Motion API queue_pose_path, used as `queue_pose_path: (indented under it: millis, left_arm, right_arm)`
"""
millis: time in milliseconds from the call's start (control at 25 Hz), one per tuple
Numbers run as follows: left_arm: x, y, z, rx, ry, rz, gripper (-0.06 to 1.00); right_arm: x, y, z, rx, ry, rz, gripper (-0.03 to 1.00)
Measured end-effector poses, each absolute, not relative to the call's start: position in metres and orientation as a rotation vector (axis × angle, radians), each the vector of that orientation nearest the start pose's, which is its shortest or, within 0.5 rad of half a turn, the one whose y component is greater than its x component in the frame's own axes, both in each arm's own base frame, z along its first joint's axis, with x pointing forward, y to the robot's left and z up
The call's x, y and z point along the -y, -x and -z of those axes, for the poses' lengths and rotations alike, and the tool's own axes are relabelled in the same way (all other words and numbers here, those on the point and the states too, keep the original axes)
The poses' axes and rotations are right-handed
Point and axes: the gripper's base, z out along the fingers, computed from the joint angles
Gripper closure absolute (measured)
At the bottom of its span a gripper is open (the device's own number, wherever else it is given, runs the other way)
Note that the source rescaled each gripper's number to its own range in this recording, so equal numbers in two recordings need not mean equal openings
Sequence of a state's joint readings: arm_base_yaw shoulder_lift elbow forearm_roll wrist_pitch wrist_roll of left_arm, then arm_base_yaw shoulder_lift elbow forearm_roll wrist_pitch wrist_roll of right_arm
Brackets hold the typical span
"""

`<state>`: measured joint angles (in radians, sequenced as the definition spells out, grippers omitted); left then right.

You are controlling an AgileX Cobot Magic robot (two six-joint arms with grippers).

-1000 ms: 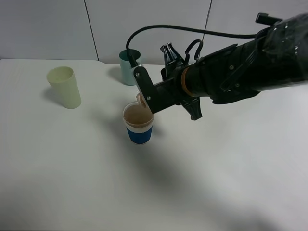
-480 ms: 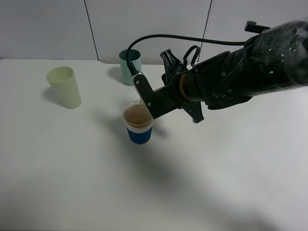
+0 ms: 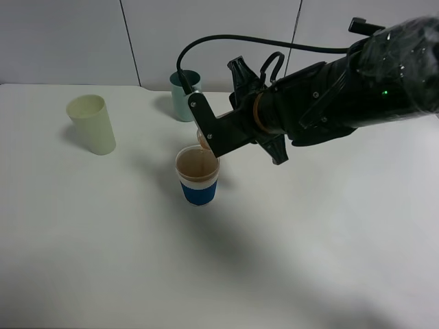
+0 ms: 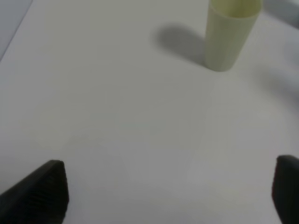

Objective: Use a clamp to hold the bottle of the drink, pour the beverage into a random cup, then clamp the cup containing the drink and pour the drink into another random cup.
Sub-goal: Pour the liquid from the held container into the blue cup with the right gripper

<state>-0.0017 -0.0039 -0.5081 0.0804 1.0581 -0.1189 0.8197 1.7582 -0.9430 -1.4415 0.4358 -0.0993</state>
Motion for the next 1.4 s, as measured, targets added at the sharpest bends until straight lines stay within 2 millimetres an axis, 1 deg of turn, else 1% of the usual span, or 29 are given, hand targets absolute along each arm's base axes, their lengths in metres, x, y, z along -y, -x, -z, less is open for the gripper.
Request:
queue_pose_path:
  millis: [440, 960, 1400]
  left_arm:
    - [-0.0064, 0.0065, -0.2799, -2.024, 0.123, -0.02, -0.01]
    - [-0.0064, 0.0065, -0.2799, -2.024, 0.123, -0.02, -0.01]
    - [-0.0064, 0.0065, -0.2799, -2.024, 0.123, -0.02, -0.01]
  right_arm:
    - [-0.2326, -0.2686, -0.187, -1.094, 2.153, 0.855, 0.96]
    - [-0.2349, -0.2672, -0.1879, -1.005, 2.2, 0.901, 0.96]
    - [-0.2336, -0.2668, -0.1889, -1.003, 2.209, 0.953, 0.96]
